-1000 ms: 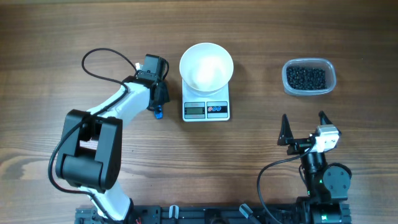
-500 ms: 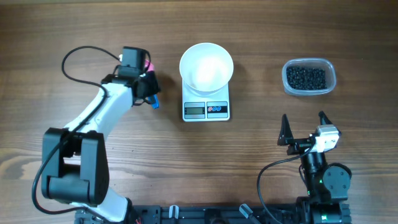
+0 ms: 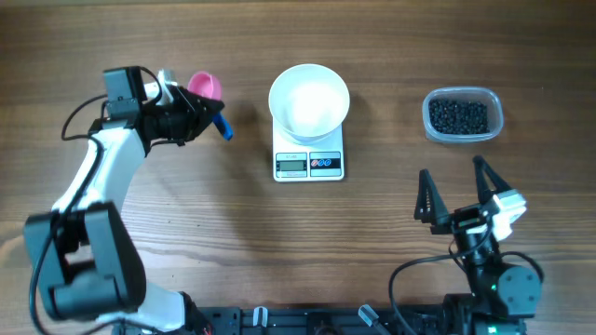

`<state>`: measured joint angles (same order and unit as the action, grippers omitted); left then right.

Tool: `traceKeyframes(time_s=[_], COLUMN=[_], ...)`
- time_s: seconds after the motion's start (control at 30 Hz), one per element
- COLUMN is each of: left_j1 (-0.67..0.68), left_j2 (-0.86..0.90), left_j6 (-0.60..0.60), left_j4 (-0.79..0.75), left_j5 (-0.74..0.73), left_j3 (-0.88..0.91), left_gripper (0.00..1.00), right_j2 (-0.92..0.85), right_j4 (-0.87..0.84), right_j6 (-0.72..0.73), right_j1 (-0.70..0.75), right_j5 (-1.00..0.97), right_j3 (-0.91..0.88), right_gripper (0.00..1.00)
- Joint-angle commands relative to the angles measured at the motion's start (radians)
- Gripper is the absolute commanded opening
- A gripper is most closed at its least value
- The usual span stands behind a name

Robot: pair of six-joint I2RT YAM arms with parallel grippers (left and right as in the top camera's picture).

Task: Scoop item into bowl and weigh 150g on scale
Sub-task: 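Lift the scoop with the left gripper toward the right gripper above the bowl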

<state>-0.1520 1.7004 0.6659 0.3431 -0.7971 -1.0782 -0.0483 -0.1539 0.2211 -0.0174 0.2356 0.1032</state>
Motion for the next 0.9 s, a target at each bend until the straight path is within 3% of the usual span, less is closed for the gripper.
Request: traceKeyframes(time_s=[0.0,0.23,0.33,0.47,0.53,0.6,0.73,0.87], left_j1=[-0.003,0.010,0.035,0.079,0.109,0.146,0.212,0.293], left_j2=[-0.153,-0.329,-0.355,-0.356,-0.356,-0.356,-0.356,-0.356], left_j6=[0.133,0.325,0.493,0.627,0.657,0.716,0.783,0.782], left_j4=[-0.055,-0.154,-0.153,-0.153,-0.155,-0.165,-0.240,-0.276], left_j5=[-0.084,-0.083,-0.082,-0.080,-0.066,-0.011,0.048,0.159], left_j3=[-0.015,-0.015,-0.015,-0.015,-0.015,-0.015,-0.015,-0.015], left_gripper=[0.06,0.05,0.04,0.04,0.04,0.04,0.04,0.04], right_j2=[-0.132,-0.644,-0.815,-0.966,-1.035,-1.097,-1.178,-1.226], right_j4=[0.140,0.550,0.628,0.606,0.578,0.555,0.507,0.441], right_j6=[0.014,-0.071,0.015,0.253,0.249,0.251,0.267,0.375], right_j1=[-0.002,-0.002,-0.002,-0.002,-0.013,-0.058,-0.182,-0.341], right_j5=[-0.014,0.127,0.251,0.488,0.653,0.709,0.682,0.469], right_j3=[0.274,0.882,1.044,1.066,1.066,1.066,1.066,1.066], right_gripper=[1.00,1.00,1.00,0.98,0.78,0.76,0.76,0.76])
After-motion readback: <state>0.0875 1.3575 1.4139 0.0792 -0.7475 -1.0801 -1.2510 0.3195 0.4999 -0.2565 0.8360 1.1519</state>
